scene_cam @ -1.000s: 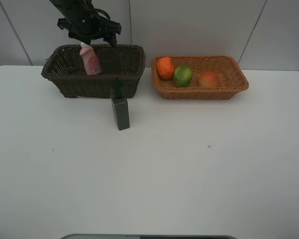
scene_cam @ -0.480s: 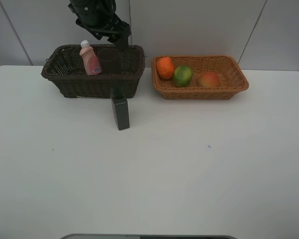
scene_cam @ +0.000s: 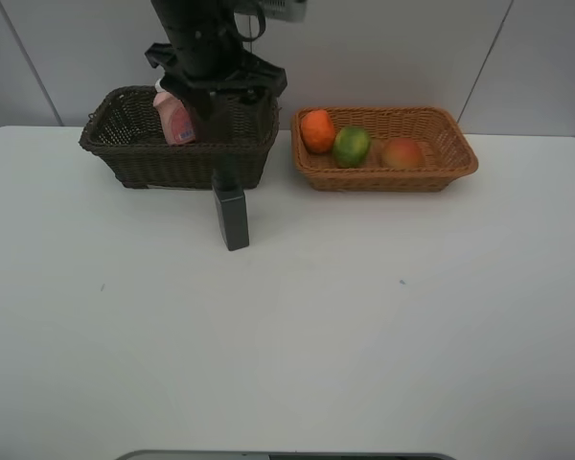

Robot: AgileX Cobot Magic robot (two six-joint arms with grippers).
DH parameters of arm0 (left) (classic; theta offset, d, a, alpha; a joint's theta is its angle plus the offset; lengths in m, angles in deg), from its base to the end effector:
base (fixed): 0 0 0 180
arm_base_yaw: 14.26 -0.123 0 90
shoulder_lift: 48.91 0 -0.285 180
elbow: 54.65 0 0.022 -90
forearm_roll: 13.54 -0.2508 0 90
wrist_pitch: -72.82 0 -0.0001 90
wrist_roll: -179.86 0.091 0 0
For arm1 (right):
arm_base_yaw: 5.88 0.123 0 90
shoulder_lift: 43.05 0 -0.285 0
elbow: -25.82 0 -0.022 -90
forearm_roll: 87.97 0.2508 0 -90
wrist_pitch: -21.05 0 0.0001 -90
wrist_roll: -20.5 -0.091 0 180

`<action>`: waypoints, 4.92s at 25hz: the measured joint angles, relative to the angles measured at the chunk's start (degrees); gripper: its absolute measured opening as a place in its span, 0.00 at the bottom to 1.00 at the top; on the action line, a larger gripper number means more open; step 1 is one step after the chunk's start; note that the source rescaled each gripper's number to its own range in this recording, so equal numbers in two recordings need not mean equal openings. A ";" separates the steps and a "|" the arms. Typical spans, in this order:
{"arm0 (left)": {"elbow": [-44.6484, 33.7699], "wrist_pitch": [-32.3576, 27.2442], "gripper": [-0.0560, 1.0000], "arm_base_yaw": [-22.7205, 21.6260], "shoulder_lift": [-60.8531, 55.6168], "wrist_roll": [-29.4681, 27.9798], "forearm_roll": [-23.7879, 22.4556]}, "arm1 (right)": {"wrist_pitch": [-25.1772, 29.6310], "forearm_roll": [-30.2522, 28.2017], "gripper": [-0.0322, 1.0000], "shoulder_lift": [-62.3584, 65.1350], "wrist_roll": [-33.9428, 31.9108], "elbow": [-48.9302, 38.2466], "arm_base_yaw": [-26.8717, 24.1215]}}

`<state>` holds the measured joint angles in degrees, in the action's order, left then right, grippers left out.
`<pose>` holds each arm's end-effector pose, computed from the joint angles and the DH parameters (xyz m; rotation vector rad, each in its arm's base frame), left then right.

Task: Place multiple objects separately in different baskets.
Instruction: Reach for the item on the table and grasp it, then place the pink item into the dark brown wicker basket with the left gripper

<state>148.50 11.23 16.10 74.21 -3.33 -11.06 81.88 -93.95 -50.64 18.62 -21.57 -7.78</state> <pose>0.3738 -0.2230 0.2537 0.6470 2.7646 -0.1893 -0.0084 -0.0080 0.2832 0.0729 2.0178 -0.1246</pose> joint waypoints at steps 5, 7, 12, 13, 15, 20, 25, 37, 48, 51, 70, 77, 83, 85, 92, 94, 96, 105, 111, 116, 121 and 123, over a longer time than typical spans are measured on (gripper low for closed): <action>-0.21 -2.96 0.99 0.00 -0.03 -9.32 -0.57 | 0.00 0.00 0.96 0.00 0.00 0.00 0.00; -1.00 -3.69 0.99 0.00 -0.03 -12.18 -0.85 | 0.00 0.00 0.96 0.00 0.00 0.00 0.00; -4.19 -2.94 0.99 0.00 -0.03 -20.97 -1.06 | 0.00 0.00 0.96 0.00 0.00 0.00 0.00; -4.74 -2.51 0.99 0.14 -0.03 -22.22 -1.26 | 0.00 0.00 0.96 0.00 0.00 0.00 0.00; -5.53 -2.32 0.99 0.49 -0.03 -24.78 -2.48 | 0.00 0.00 0.96 0.00 0.00 0.00 0.00; -5.88 -0.58 0.99 1.15 0.11 -29.58 -3.85 | 0.00 0.00 0.96 0.00 0.00 0.00 0.00; -5.88 -0.16 0.99 2.75 2.93 -31.09 -3.85 | 0.00 0.00 0.96 0.00 0.00 0.00 0.00; -7.72 4.25 0.99 3.80 5.91 -34.43 -3.61 | 0.00 0.00 0.96 0.00 0.00 0.00 0.00; -11.19 8.25 0.96 3.74 6.00 -35.22 -3.36 | 0.00 0.00 0.96 0.00 0.00 0.00 0.00; -11.19 8.70 0.91 3.58 6.00 -35.22 -3.36 | 0.00 0.00 0.96 0.00 0.00 0.00 0.00; -14.23 11.45 0.50 2.11 6.00 -35.27 -2.48 | 0.00 0.00 0.96 0.00 0.00 0.00 0.00; -14.23 11.70 0.50 2.11 6.00 -35.27 -2.48 | 0.00 0.00 0.96 0.00 0.00 0.00 0.00; -14.23 11.70 0.50 2.11 5.93 -35.27 -2.48 | 0.00 0.00 0.96 0.00 0.00 0.00 0.00; -14.40 11.91 0.50 2.11 5.66 -35.27 -2.48 | 0.00 0.00 0.96 0.00 0.00 0.00 0.00; -14.82 9.83 0.50 2.11 0.54 -30.32 -2.48 | 0.00 0.00 0.96 0.00 0.00 0.00 0.00; -14.82 9.23 0.50 2.11 -1.56 -28.27 -2.48 | 0.00 0.00 0.96 0.00 0.00 0.00 0.00; -14.82 8.95 0.50 2.11 -3.40 -26.77 -3.15 | 0.00 0.00 0.96 0.00 0.00 0.00 0.00; -11.29 6.53 0.50 1.11 -7.56 -23.71 -6.21 | 0.00 0.00 0.96 0.00 0.00 0.00 0.00; -4.66 10.26 0.50 0.23 -7.29 -18.73 -9.47 | 0.00 0.00 0.96 0.00 0.00 0.00 0.00; -1.51 17.75 0.50 -1.09 -4.87 -14.98 -11.87 | 0.00 0.00 0.96 0.00 0.00 0.00 0.00; -1.43 22.18 0.50 -1.50 -1.59 -12.74 -14.11 | 0.00 0.00 0.96 0.00 0.00 0.00 0.00; -1.43 22.70 0.50 -1.50 -0.06 -12.66 -14.11 | 0.00 0.00 0.96 0.00 0.00 0.00 0.00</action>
<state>147.07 33.93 14.60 74.16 -15.99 -25.17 81.88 -93.95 -50.64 18.62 -21.57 -7.78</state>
